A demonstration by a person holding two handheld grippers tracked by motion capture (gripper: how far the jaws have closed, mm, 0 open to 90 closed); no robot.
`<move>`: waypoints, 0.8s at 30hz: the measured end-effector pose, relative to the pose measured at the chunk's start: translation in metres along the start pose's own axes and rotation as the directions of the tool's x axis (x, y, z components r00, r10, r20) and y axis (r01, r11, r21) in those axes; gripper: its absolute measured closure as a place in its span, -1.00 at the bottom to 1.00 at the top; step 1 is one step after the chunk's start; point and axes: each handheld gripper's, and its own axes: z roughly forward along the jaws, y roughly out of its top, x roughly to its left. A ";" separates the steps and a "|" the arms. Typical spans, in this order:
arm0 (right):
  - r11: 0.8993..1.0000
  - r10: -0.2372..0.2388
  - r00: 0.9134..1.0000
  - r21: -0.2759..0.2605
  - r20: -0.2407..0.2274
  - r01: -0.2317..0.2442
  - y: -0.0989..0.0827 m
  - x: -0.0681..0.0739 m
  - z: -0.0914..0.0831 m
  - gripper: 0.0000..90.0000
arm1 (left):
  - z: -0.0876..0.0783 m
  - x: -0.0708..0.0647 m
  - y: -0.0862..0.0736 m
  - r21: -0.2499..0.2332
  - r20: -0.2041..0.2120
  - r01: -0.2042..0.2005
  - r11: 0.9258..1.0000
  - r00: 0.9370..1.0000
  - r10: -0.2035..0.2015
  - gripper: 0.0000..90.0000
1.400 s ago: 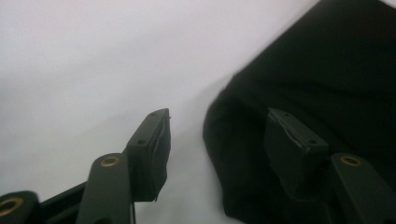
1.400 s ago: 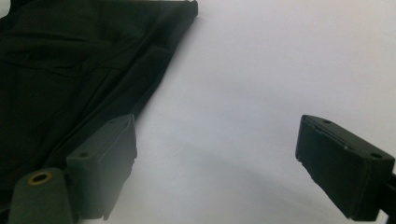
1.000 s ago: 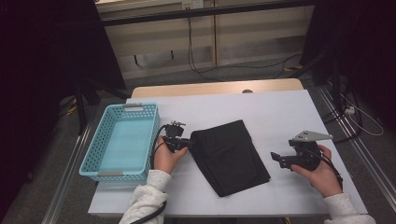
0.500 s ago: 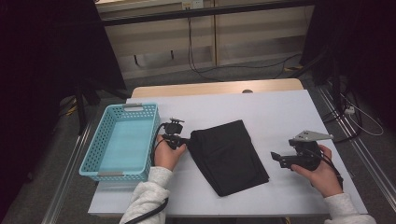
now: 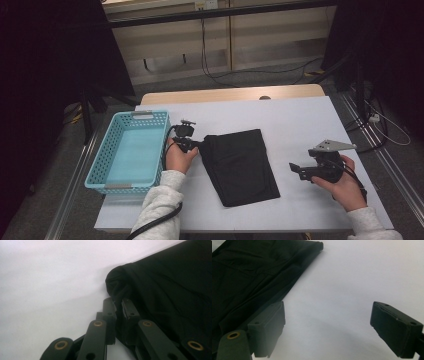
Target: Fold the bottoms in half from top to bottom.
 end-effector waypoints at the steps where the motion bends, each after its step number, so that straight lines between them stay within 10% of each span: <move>1: 1.000 0.000 1.000 0.000 0.000 0.000 0.000 0.000 0.000 -0.73 | 0.001 0.001 0.001 -0.002 -0.001 0.004 1.000 1.000 -0.004 0.84; 17: 1.000 0.000 1.000 -0.001 0.000 0.000 -0.001 0.001 0.001 -0.73 | 0.001 0.005 0.005 -0.029 -0.024 0.025 0.999 0.999 -0.025 0.77; 24: 1.000 0.000 1.000 -0.006 0.012 0.000 0.000 0.004 0.005 -0.74 | -0.009 -0.004 -0.001 -0.058 -0.030 0.036 0.998 0.999 -0.038 -0.02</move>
